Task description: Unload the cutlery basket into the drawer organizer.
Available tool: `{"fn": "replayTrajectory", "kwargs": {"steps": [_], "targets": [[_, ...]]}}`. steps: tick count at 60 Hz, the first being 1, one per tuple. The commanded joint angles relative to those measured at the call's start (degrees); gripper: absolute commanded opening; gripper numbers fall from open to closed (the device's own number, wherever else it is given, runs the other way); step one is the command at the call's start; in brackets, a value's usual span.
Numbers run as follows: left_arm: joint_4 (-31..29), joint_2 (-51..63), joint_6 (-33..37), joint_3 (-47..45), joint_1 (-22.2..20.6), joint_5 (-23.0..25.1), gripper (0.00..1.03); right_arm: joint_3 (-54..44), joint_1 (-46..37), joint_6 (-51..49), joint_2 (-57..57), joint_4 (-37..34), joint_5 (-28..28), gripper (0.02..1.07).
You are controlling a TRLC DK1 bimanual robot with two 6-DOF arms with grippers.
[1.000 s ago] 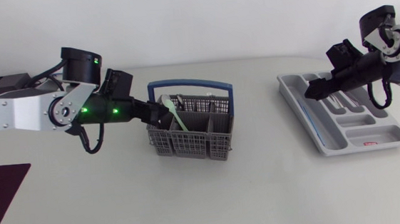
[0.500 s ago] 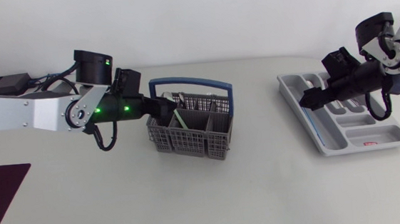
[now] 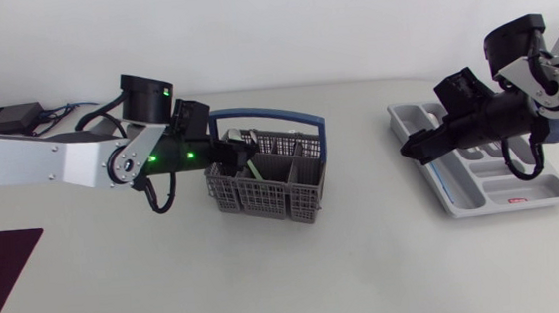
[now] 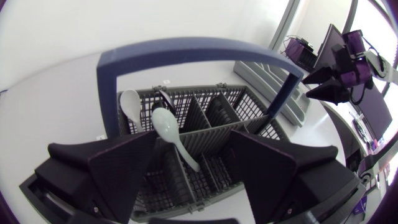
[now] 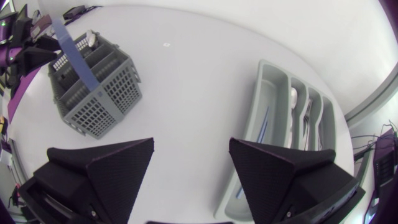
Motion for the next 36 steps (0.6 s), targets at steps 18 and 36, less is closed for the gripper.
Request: {"fn": "replayTrajectory", "kwargs": {"steps": [18,36], "targets": [[2.12,3.68,-1.63,1.89,-1.23,-0.25,0.72,-5.26,4.23,2.44,-3.96,1.56,0.95,0.89],[5.46,5.52,-2.60,3.12,-2.02,-0.42,0.55,-6.84,4.50,2.00,-4.40,2.26,1.04,0.89]]}}
